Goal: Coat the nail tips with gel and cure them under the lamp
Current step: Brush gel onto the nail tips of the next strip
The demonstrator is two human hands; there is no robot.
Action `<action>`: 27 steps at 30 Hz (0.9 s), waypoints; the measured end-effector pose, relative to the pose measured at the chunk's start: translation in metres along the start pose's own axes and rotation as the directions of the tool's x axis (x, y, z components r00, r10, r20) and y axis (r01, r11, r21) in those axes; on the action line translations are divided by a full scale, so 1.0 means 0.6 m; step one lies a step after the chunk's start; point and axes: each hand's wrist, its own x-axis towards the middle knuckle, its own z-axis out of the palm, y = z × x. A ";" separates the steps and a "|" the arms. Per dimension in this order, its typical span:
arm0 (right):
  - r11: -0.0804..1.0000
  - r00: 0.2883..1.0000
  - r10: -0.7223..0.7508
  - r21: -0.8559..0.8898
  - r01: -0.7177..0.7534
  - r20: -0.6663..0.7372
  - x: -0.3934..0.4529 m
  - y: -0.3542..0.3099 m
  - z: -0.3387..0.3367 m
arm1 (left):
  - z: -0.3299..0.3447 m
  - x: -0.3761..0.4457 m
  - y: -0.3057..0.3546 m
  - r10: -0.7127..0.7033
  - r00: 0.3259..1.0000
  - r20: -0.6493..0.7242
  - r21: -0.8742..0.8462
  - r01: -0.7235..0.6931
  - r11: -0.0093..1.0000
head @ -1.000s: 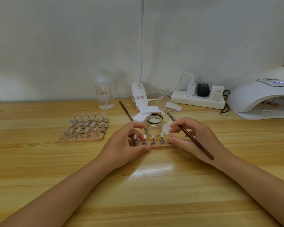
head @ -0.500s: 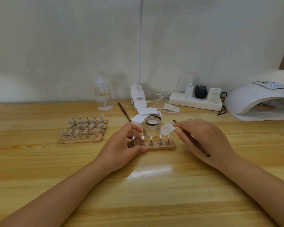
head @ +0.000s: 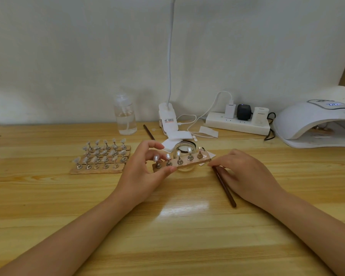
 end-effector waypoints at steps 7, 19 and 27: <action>0.992 0.994 -0.106 0.069 0.104 0.032 0.001 0.003 -0.003 | 0.000 -0.003 0.005 0.017 1.000 -0.015 0.008 -0.017 1.000; 0.919 0.967 0.166 0.385 -0.082 -0.192 0.006 0.003 -0.017 | 0.007 0.001 0.047 0.049 0.999 0.015 -0.024 -0.049 0.999; 0.272 0.758 0.646 0.903 -0.331 0.083 0.028 0.045 -0.086 | 0.103 0.053 0.138 0.066 0.998 0.014 -0.178 -0.062 0.982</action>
